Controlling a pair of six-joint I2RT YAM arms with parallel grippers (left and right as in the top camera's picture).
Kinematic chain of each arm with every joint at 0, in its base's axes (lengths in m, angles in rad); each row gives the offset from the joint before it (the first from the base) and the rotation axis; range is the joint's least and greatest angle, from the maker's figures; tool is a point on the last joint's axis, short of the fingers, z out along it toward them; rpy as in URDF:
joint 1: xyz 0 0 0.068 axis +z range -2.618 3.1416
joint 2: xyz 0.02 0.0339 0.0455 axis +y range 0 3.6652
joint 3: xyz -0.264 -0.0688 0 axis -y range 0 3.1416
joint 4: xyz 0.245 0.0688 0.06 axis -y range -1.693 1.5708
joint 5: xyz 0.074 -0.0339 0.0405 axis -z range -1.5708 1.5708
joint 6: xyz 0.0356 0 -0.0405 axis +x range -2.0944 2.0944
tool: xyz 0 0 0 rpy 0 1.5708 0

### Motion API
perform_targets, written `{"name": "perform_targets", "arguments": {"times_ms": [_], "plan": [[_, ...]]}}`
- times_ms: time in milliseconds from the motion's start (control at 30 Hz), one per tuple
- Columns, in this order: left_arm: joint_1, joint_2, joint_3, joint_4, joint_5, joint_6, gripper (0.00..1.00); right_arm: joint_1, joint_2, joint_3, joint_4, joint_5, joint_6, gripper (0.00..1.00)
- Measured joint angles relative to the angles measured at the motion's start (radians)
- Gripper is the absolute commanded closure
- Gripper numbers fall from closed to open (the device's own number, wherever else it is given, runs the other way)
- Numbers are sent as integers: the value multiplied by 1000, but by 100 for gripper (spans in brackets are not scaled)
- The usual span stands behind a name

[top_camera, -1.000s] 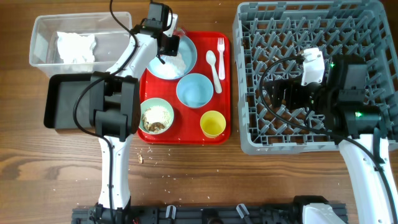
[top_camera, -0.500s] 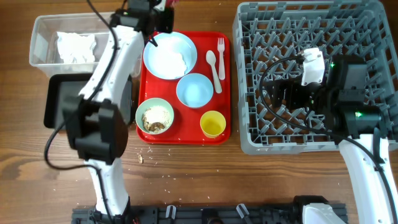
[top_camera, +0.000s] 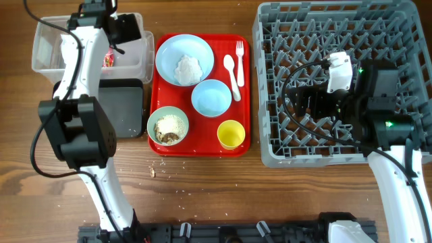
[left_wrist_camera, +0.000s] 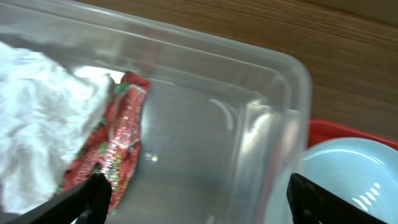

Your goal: Sort waste into correct bins and load items into the dishwasher rack

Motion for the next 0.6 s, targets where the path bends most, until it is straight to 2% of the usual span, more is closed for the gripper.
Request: {"name": "perform_targets", "arguments": {"times_ms": [67,167,300,600], "plan": [[-32,-10,0,-8,62,-9,16,0,0,0,0,0,0,0],[-126,-51,0,-77,113,-10,17,0,0,0,0,0,0,0],[-251,-42,0,-114,128,-10,23,0,0,0,0,0,0,0],[-304,153,0,-101,128,-10,27,0,0,0,-8,0,0,0]]}}
